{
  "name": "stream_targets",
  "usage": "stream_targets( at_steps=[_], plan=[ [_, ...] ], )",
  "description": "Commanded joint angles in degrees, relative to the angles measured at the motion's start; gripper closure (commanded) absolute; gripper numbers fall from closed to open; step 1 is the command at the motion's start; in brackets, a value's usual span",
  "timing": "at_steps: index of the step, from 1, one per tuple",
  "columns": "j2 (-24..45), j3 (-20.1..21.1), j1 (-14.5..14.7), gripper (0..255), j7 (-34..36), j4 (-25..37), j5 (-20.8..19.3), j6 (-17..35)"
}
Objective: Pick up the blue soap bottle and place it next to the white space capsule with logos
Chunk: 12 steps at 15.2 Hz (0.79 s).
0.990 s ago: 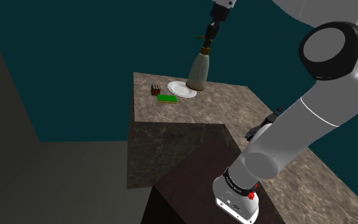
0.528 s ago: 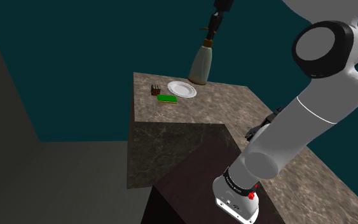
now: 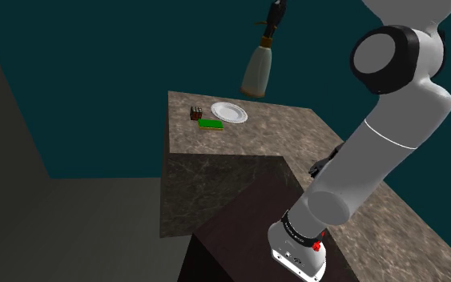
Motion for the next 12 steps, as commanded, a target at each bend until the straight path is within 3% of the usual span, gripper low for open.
stream_targets(
  at_steps=[1, 7, 12],
  plan=[
    [1.28, -0.31, -0.31, 255, -0.30, 3.18, 0.63, -2.03],
    [7.61, -1.80, -2.62, 255, -1.77, 16.56, 4.17, -9.81],
    [1.29, -3.66, -4.35, 255, -7.21, 8.95, 0.92, -8.19]
  ],
)
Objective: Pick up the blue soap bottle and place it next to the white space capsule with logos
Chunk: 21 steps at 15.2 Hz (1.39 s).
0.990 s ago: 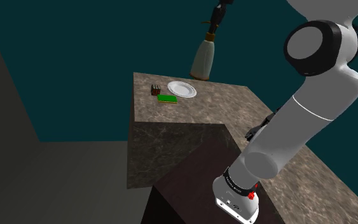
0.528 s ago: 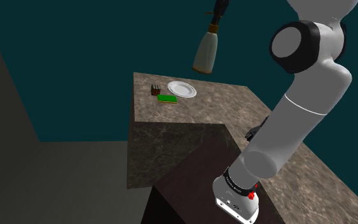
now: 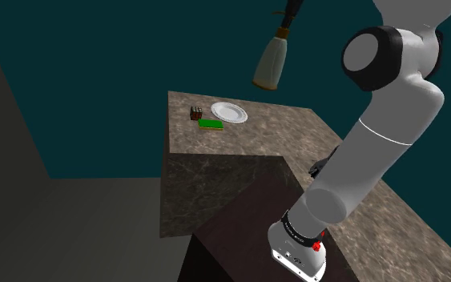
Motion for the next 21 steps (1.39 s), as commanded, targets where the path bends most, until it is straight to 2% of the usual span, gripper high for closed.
stream_targets(
  at_steps=[1, 7, 14, 21],
  plan=[
    [-2.67, -1.01, -1.00, 255, -2.81, -3.22, -1.42, 0.72],
    [-6.38, -4.57, -4.36, 255, -10.67, -6.85, -3.67, 0.82],
    [-6.68, -10.45, -8.62, 255, -21.06, -6.59, -4.30, 0.02],
    [-13.16, -7.62, -7.61, 255, -18.16, -19.00, -8.13, 7.28]
  ],
)
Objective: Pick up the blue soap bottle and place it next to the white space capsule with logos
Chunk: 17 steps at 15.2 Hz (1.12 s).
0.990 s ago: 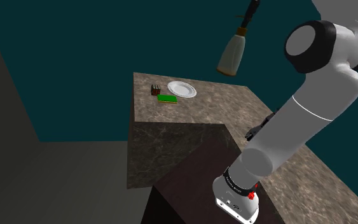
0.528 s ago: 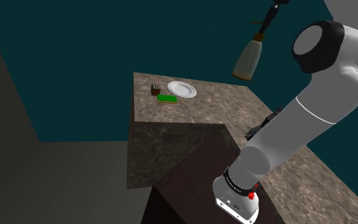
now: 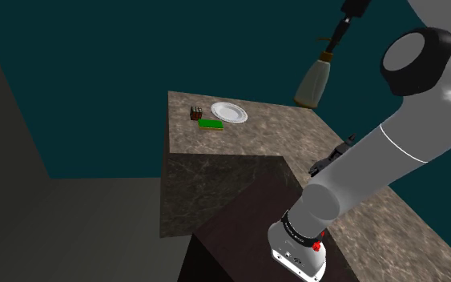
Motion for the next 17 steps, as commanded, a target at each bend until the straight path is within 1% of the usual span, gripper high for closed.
stream_targets(
  at_steps=[1, 8, 17],
  plan=[
    [-1.75, 0.72, 0.11, 255, 0.73, -3.41, -0.95, 2.03],
    [-5.91, 2.17, -0.07, 255, 2.38, -13.05, -2.95, 8.12],
    [-9.55, 2.97, -0.63, 255, 3.66, -23.46, -4.60, 15.32]
  ],
)
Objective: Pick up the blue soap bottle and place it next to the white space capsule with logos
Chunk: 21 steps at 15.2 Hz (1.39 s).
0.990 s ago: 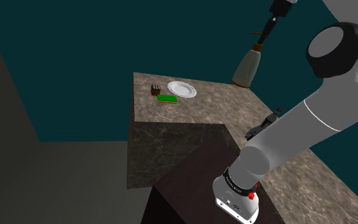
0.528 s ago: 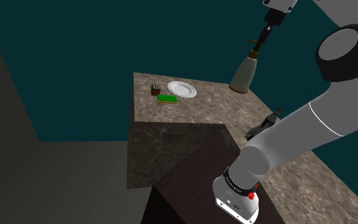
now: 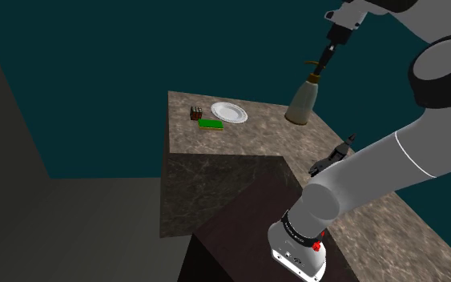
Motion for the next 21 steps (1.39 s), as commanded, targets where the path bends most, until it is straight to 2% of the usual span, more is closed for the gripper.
stream_targets(
  at_steps=[1, 21],
  plan=[
    [-1.04, 0.27, -0.17, 255, 0.41, -2.60, -0.45, 1.72],
    [-4.06, -0.59, -1.36, 255, 1.28, -20.52, -2.46, 16.94]
  ],
)
